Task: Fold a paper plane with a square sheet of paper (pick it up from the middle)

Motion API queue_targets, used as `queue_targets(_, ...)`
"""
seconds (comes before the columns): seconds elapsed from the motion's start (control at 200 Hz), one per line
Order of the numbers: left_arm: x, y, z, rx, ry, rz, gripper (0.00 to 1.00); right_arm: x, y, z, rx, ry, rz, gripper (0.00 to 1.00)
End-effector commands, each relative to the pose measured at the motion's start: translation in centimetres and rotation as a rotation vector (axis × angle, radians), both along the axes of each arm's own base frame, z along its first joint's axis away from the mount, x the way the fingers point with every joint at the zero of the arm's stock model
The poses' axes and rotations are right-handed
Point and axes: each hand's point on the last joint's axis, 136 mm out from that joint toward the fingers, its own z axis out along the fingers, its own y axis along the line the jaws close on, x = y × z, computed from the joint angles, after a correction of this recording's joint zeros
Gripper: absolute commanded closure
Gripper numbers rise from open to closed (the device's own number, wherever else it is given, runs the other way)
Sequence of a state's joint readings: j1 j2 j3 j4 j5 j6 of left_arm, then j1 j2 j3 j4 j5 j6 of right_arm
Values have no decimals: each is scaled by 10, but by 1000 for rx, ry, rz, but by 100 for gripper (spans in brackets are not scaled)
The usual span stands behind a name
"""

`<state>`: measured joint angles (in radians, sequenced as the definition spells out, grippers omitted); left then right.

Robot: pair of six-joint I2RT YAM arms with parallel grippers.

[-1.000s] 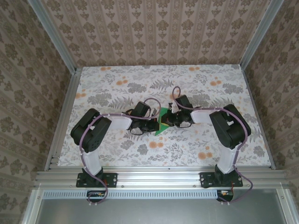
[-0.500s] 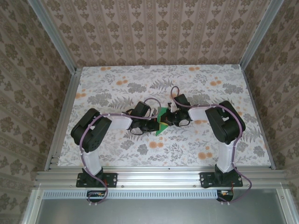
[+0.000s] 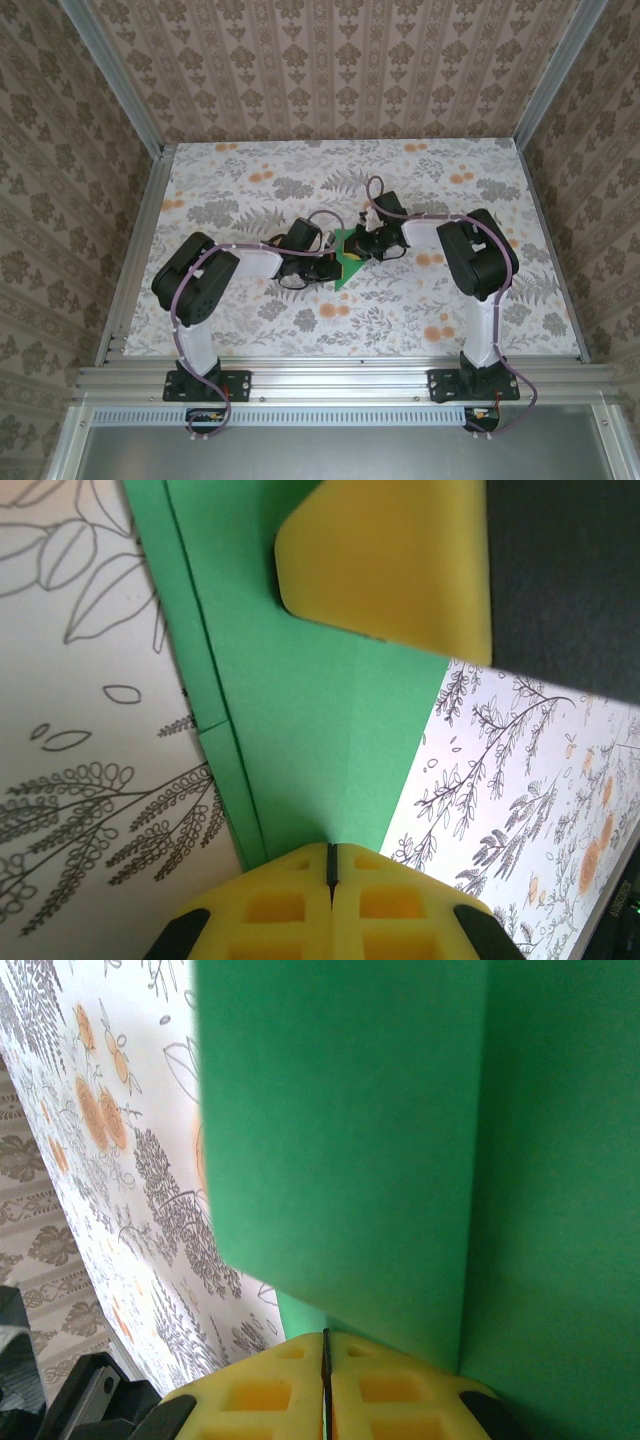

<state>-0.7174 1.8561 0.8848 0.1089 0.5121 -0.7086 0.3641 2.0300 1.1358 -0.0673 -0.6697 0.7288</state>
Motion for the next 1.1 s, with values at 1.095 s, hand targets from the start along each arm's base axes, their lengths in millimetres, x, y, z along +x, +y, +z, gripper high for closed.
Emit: queue_targets(1.095, -61, 69, -76, 298, 257, 23, 100, 113, -72, 33, -19, -115, -178, 88)
